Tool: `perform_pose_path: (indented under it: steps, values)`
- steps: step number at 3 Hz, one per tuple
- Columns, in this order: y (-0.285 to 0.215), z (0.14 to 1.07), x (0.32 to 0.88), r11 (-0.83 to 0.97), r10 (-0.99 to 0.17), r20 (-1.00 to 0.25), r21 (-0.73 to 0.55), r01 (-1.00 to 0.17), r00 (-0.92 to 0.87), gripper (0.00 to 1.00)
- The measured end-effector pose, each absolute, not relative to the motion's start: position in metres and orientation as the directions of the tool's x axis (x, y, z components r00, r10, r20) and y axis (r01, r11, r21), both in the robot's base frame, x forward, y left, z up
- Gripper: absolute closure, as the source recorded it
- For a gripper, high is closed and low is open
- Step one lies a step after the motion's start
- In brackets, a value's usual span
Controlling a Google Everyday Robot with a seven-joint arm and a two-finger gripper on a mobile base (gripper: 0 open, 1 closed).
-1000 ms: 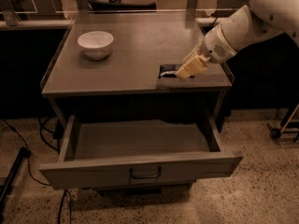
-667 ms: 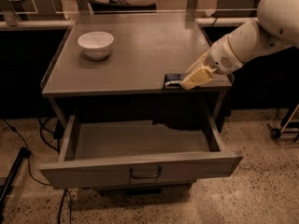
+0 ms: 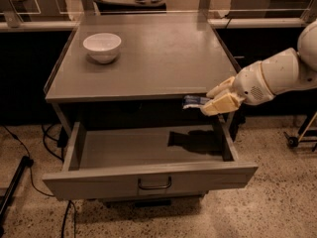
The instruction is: Place rxbar blueberry into top drawer
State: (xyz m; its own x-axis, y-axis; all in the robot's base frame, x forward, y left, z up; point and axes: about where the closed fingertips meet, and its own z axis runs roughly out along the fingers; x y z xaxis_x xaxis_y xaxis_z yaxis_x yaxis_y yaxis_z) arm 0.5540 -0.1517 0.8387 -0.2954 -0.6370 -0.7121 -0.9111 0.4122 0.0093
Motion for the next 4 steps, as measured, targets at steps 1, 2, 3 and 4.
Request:
perform_pose_path:
  steps: [1,2,3,4]
  values:
    - [-0.146,0.816,0.54,0.335,-0.62,-0.751,0.008,-0.942,-0.227,1.0]
    - [-0.145,0.814,0.54,0.327,-0.622,-0.752,0.003,-0.945,-0.218,1.0]
    - [-0.135,0.798,0.537,0.261,-0.631,-0.762,-0.036,-0.965,-0.143,1.0]
    - [-0.112,0.767,0.537,0.184,-0.611,-0.789,-0.063,-0.981,-0.064,1.0]
